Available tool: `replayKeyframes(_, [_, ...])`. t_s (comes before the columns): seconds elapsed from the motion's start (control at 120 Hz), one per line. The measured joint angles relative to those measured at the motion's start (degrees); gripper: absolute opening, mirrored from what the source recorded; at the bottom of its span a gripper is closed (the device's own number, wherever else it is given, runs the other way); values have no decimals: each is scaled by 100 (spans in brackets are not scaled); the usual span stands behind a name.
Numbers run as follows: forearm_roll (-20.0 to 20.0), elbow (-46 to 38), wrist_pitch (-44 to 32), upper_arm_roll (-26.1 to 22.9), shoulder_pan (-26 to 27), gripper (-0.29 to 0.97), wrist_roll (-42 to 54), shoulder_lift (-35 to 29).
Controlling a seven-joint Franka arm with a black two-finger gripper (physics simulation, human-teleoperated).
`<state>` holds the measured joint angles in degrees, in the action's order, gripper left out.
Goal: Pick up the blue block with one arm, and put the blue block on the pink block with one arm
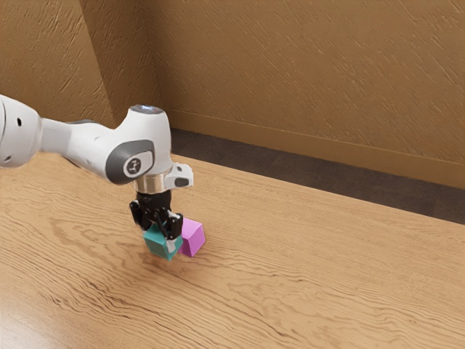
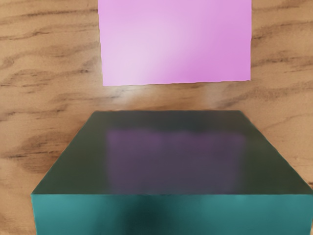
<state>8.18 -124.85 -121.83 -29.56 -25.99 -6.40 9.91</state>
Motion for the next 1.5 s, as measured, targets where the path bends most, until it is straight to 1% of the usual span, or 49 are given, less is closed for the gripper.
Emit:
replayKeyframes(0.125, [-1, 708, 167, 5, 6, 30, 31, 115])
replayKeyframes(0.267, [0, 1337, 332, 7, 17, 29, 72, 497])
replayKeyframes(0.408, [5, 1660, 429, 7, 26, 29, 129, 768])
replayKeyframes(0.533, [14, 1734, 473, 14, 86, 29, 172, 929])
replayKeyframes(0.6, [-3, 1740, 490, 21, 103, 39, 211, 954])
replayKeyframes(0.708, [-46, 1742, 513, 42, 109, 49, 292, 962])
replayKeyframes(0.867, [17, 1893, 570, 53, 110, 59, 397, 927])
replayKeyframes(0.933, [39, 1929, 645, 45, 108, 61, 455, 773])
replayKeyframes(1.0, [46, 1936, 781, -13, 99, 63, 517, 422])
replayKeyframes(1.133, [16, 1939, 1251, -288, 107, 65, 786, -639])
replayKeyframes(1.183, [-66, 1945, 1485, -325, 115, 66, 989, -1089])
replayKeyframes(1.242, [-137, 2064, 1848, -409, 115, 66, 1243, -1458])
replayKeyframes(1.308, [-156, 2419, 2393, -652, 105, 67, 1510, -1648])
replayKeyframes(1.375, [-116, 2746, 2853, -955, 241, 67, 1749, -1683])
replayKeyframes(1.5, [-84, 3056, 3409, -1089, 267, 67, 2132, -1688])
